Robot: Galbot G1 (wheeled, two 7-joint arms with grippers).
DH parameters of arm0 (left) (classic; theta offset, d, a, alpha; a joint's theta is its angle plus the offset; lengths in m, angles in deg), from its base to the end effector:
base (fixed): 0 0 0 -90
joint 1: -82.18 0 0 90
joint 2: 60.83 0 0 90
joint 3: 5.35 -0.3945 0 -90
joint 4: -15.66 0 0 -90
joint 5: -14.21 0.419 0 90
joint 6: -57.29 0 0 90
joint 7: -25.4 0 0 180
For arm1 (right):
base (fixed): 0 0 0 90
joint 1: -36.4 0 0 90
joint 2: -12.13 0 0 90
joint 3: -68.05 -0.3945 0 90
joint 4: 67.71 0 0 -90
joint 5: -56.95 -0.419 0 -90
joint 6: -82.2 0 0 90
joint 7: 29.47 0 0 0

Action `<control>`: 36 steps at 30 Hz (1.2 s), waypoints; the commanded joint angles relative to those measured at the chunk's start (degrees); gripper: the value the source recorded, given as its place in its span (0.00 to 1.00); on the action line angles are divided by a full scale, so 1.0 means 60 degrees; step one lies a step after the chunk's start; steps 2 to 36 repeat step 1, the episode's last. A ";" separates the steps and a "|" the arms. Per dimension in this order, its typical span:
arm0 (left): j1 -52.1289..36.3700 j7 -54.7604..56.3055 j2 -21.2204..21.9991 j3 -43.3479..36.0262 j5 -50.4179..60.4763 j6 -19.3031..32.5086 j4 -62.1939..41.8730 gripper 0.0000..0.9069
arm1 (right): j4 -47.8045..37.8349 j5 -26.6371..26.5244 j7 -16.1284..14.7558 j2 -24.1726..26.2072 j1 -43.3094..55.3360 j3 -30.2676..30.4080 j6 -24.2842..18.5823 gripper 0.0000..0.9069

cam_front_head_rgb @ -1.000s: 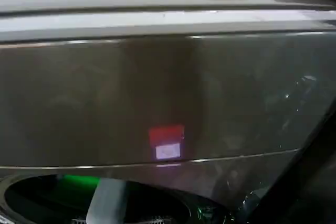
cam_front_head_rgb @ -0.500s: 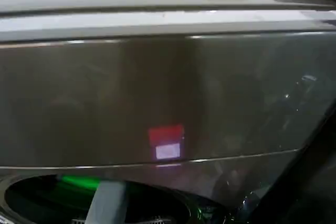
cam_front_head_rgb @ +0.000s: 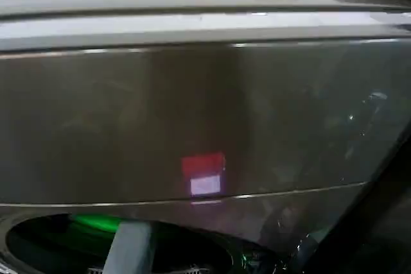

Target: Grasp the clothes from the dryer.

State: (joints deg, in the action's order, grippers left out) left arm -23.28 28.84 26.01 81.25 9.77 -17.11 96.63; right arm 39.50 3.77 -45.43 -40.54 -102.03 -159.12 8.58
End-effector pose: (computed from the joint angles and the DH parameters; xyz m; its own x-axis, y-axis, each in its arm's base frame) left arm 0.5210 0.0009 -0.3341 -0.9286 -0.0157 -0.3708 -0.0047 0.9995 -0.0304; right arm -0.2323 -0.3804 0.1863 -0.3404 0.4909 -0.8020 0.9083 0.3924 -0.1454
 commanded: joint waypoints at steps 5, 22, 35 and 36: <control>-0.0029 -0.0060 -0.0024 -0.0025 0.0008 -0.0018 -0.0019 0.00 | -0.0019 -0.0006 -0.0024 0.0000 0.0001 -0.0005 -0.0008 1.00; -0.0029 -0.0060 -0.0024 -0.0025 0.0008 -0.0018 -0.0019 0.00 | -0.0019 -0.0006 -0.0024 0.0000 0.0001 -0.0005 -0.0008 1.00; -0.0029 -0.0060 -0.0024 -0.0025 0.0008 -0.0018 -0.0019 0.00 | -0.0019 -0.0006 -0.0024 0.0000 0.0001 -0.0005 -0.0008 1.00; -0.0029 -0.0060 -0.0024 -0.0025 0.0008 -0.0018 -0.0019 0.00 | -0.0019 -0.0006 -0.0024 0.0000 0.0001 -0.0005 -0.0008 1.00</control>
